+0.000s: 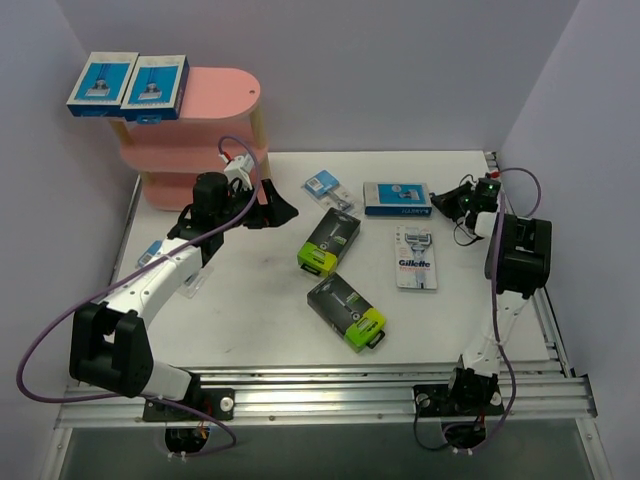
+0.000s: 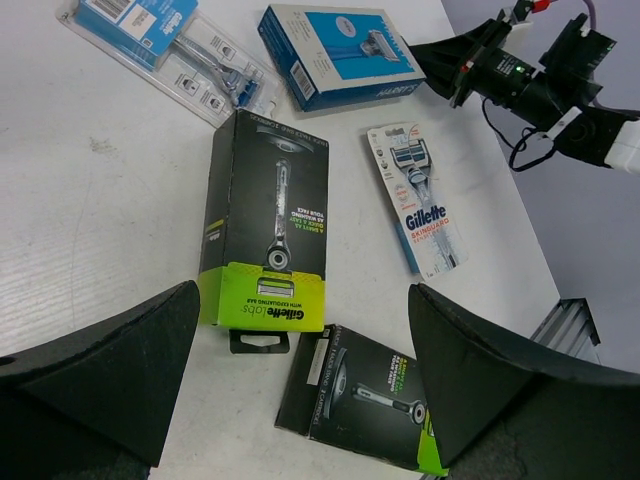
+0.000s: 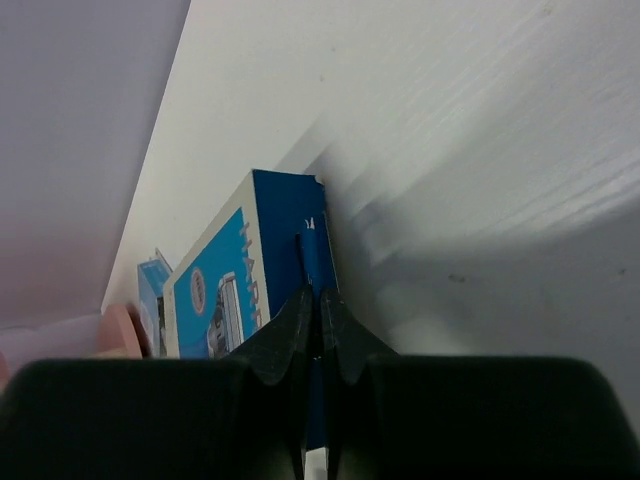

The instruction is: Place and organize the shaving razors onto the shelf

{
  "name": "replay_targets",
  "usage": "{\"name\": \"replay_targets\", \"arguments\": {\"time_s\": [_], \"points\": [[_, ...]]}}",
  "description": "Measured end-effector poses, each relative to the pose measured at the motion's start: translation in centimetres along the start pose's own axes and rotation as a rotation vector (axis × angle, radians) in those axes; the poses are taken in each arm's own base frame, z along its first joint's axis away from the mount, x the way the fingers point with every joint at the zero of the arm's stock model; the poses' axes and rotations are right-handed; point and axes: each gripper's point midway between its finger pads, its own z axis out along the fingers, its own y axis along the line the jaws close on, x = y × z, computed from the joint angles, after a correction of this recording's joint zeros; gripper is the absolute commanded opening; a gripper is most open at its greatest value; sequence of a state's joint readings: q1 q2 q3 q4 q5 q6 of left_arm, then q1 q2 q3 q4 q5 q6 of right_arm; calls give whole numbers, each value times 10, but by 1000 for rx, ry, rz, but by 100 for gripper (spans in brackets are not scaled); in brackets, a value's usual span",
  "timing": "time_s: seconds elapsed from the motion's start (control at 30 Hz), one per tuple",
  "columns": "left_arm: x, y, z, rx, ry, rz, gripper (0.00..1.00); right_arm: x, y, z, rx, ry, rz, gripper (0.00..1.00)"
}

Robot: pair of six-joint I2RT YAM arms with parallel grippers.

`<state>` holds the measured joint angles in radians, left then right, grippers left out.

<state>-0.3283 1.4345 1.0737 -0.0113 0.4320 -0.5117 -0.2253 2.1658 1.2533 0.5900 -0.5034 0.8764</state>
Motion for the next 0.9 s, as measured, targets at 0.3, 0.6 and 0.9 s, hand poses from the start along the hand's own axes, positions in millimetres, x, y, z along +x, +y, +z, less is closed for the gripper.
{"name": "replay_targets", "arguments": {"time_s": [0.3, 0.6, 0.9], "points": [[-1, 13, -1, -60, -12, 47, 94, -4, 101, -46, -64, 29, -151, 0], [-12, 15, -12, -107, -53, 108, 94, -2, 231, -122, -257, 22, -408, 0], [-27, -7, -32, -91, -133, 237, 94, 39, 239, -179, -315, 186, -568, 0]]}}
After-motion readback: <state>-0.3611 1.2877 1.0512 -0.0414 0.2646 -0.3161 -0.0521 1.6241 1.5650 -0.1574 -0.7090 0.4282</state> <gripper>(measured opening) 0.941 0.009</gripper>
